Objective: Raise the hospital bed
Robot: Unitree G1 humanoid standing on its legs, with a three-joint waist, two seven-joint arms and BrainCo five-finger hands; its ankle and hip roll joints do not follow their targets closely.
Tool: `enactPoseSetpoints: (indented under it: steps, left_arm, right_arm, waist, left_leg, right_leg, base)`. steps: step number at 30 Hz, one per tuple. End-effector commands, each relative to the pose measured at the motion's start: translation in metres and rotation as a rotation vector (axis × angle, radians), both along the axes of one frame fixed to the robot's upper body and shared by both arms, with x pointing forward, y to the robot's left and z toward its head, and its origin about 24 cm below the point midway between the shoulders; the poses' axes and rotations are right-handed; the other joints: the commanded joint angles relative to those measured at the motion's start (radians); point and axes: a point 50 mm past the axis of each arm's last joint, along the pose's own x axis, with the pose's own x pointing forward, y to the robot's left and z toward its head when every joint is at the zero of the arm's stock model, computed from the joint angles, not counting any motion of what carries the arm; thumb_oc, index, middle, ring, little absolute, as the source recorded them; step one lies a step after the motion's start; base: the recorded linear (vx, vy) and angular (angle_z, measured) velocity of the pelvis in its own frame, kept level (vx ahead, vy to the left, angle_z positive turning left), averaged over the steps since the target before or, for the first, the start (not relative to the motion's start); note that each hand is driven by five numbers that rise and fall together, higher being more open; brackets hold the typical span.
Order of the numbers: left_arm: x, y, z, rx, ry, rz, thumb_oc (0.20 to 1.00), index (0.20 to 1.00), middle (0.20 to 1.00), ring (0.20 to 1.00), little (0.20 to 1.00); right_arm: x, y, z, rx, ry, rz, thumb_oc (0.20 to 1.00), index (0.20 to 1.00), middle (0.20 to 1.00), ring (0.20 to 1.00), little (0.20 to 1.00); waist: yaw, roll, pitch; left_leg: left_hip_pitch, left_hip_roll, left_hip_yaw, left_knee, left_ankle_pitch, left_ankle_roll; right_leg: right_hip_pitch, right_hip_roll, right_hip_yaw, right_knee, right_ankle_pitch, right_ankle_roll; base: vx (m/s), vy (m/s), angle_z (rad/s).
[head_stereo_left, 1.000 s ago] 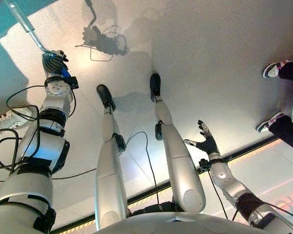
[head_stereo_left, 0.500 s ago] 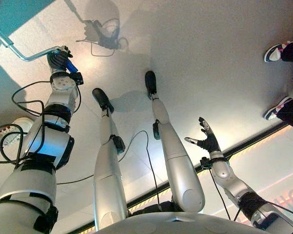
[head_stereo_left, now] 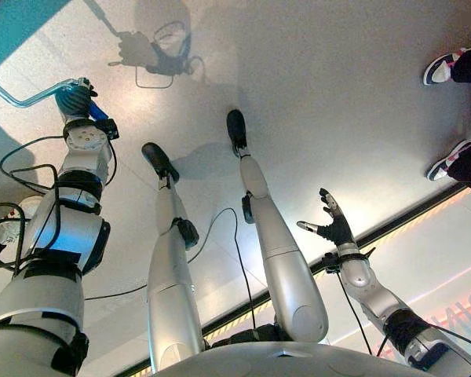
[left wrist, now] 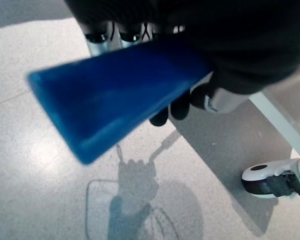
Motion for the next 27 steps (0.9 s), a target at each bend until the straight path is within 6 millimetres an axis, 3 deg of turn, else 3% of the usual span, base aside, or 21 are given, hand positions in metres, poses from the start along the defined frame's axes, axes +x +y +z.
enactPoseSetpoints:
  steps: [1, 4, 5, 6, 27]
  left_arm:
    - [0.0179, -0.0362, 0.0346, 0.029, -0.101, -0.129, 0.200, 0.200, 0.200, 0.200, 0.200]
    - [0.0183, -0.0371, 0.0341, 0.022, -0.102, -0.133, 0.225, 0.225, 0.225, 0.225, 0.225]
    - [0.0182, -0.0371, 0.0338, 0.021, -0.101, -0.134, 0.438, 0.438, 0.438, 0.438, 0.438]
    - [0.0181, -0.0366, 0.0329, 0.024, -0.097, -0.136, 1.000, 1.000, 1.000, 1.000, 1.000]
    - [0.0186, -0.0396, 0.0261, 0.021, -0.077, -0.151, 1.000, 1.000, 1.000, 1.000, 1.000]
  right_arm:
    - [-0.0223, -0.0044, -0.0082, -0.019, 0.028, 0.022, 1.000, 1.000, 1.000, 1.000, 1.000]
    - [-0.0226, -0.0040, -0.0089, -0.019, 0.029, 0.023, 1.000, 1.000, 1.000, 1.000, 1.000]
    - [-0.0222, -0.0039, -0.0089, -0.018, 0.029, 0.023, 1.000, 1.000, 1.000, 1.000, 1.000]
    - [-0.0224, -0.0043, -0.0091, -0.019, 0.031, 0.021, 1.000, 1.000, 1.000, 1.000, 1.000]
    - [-0.0225, -0.0071, -0.0122, -0.042, 0.049, 0.022, 1.000, 1.000, 1.000, 1.000, 1.000]
  waist:
    - [0.001, -0.034, 0.009]
    - [0.005, -0.030, 0.009]
    - [0.006, -0.029, 0.009]
    - [0.007, -0.028, 0.009]
    - [0.022, -0.027, 0.009]
  left_leg:
    - [0.098, -0.002, -0.027, 0.011, -0.038, -0.015]
    - [0.101, -0.004, -0.030, 0.010, -0.037, -0.015]
    - [0.102, -0.005, -0.032, 0.010, -0.037, -0.015]
    - [0.104, -0.005, -0.034, 0.009, -0.037, -0.016]
    - [0.120, -0.007, -0.054, 0.004, -0.031, -0.019]
  right_leg:
    - [0.000, -0.006, -0.014, 0.094, -0.047, 0.092]
    - [0.005, -0.008, -0.020, 0.095, -0.049, 0.090]
    - [0.006, -0.009, -0.022, 0.095, -0.049, 0.090]
    - [0.009, -0.009, -0.023, 0.094, -0.049, 0.090]
    - [0.033, -0.022, -0.050, 0.089, -0.046, 0.090]
  base:
    - [0.00, 0.000, 0.00]
    - [0.00, 0.000, 0.00]
    - [0.00, 0.000, 0.00]
    - [0.00, 0.000, 0.00]
    - [0.00, 0.001, 0.01]
